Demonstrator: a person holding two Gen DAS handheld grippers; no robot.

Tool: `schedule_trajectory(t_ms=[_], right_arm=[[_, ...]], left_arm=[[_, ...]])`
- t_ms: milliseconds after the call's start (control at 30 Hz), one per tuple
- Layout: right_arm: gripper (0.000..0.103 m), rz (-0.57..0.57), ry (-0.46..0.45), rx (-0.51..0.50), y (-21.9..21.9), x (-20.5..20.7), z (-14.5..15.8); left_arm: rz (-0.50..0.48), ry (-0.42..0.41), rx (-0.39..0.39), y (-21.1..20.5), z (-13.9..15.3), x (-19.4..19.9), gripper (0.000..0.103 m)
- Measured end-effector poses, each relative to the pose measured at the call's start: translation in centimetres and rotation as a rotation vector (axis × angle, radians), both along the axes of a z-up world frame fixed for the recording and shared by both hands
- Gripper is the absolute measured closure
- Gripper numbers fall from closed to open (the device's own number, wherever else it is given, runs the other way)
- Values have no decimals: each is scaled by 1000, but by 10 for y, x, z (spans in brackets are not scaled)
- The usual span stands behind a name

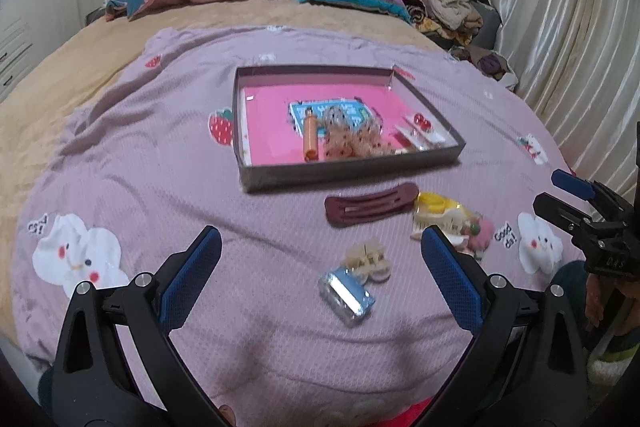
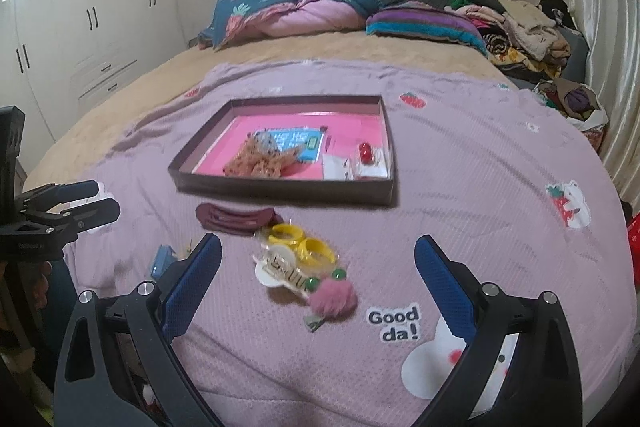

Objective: Organize jewelry
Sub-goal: 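Withdraw both tools from the tray toward the remaining accessories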

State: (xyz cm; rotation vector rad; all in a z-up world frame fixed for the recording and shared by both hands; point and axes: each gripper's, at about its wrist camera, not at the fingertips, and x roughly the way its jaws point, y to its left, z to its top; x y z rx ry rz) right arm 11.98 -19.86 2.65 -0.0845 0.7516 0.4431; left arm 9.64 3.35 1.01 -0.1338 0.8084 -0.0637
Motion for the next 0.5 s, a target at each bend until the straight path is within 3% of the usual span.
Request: schedule_trajectory(t_ms=[400, 500], right_arm=[[7, 46, 39, -44, 14, -2, -19], [12, 83, 37, -76, 23, -6, -24]], left_arm=[[-58, 86, 23, -14, -38, -10, 10], [-80, 104, 31, -19, -48, -9, 10]])
